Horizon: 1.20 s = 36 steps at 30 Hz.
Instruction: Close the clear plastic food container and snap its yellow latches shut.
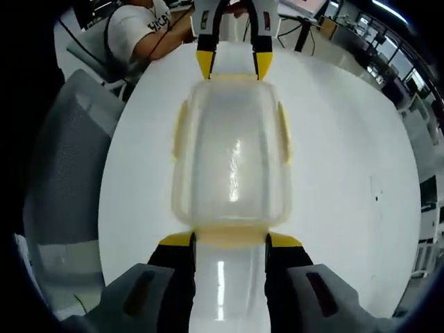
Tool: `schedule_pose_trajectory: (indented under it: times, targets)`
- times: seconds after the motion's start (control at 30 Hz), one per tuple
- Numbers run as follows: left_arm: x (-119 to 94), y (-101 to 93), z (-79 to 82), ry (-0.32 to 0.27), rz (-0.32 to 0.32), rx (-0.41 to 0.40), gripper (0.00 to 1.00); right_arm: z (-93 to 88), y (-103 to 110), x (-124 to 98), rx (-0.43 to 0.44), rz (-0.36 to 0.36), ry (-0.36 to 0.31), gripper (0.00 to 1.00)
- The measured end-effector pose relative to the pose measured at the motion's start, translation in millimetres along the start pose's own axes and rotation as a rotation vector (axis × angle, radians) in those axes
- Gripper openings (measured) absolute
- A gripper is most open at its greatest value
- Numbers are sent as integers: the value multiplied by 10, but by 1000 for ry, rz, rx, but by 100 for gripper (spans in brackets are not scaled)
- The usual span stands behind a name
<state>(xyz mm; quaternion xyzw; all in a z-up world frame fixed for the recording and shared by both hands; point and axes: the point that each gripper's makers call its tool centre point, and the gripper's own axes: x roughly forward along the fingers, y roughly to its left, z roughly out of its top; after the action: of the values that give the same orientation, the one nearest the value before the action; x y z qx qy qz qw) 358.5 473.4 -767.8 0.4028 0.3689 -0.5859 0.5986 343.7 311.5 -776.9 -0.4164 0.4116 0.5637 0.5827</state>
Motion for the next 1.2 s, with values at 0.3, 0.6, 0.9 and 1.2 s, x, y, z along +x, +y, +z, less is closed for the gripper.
schedule_pose_trajectory:
  times: [0.3,0.6,0.9,1.2]
  targets:
    - [102,-34,286,7,-5,2,33,-279,40,-116,7,-1,3,35]
    - [228,-84,603,6,-17,3,33,-598,95,-217,15,5,7,35]
    - [376,-109,933,6,-19,6,33,-954,123,-337,18,3,11,35]
    - [547,-145,1251,7,-27,11,33,-1300,167,-423,25,10,24,36]
